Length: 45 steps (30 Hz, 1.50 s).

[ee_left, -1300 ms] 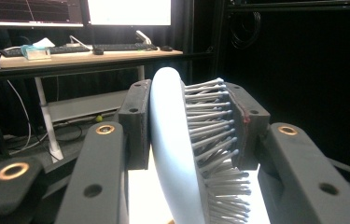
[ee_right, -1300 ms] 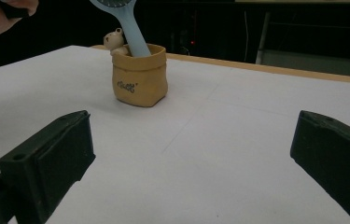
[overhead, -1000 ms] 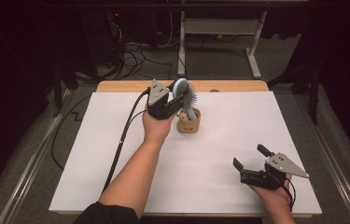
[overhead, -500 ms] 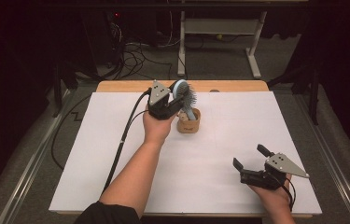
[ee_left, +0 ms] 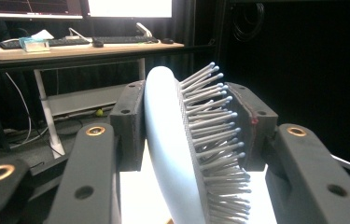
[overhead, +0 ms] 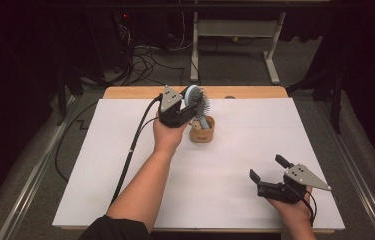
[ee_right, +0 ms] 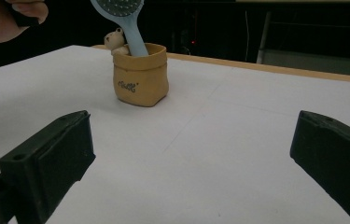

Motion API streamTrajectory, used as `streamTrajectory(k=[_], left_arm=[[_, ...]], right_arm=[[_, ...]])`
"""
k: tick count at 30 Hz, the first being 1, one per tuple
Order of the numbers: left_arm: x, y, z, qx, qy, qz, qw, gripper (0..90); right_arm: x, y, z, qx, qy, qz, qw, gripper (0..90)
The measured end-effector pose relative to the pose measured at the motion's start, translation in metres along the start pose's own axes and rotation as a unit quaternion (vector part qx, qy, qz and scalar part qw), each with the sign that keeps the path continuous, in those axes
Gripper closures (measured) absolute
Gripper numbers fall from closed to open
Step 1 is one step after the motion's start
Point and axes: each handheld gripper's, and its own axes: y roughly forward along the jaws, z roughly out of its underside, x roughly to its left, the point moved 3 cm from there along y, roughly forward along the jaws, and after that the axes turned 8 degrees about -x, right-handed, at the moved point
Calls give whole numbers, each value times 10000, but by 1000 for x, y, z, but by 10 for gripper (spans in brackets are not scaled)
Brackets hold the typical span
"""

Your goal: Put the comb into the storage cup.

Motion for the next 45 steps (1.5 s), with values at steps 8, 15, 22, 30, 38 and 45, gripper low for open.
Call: streamTrajectory(k=[8,15,22,30,38,45], left_arm=[[4,1,1,61,5,-39,10000,482],[6,1,2,88,-5,-50,9999,464],[8,0,2,92,9,4,10000,433],[9,-1,0,102,-38,26,9999,350],[12,-1,2,155,-109,18,9998,300],[15,-2,2,216,-121,9,9997,272]], right_arm=[[0,0,0,5,5,-3,10000,2],[0,0,0,3,16,-6,10000,2],[0,0,0,6,14,-6,10000,2],[0,0,0,20,-2,-11,10000,2],[0,0,0,10,9,-10,10000,2],[0,0,0,6,1,-17,10000,2]])
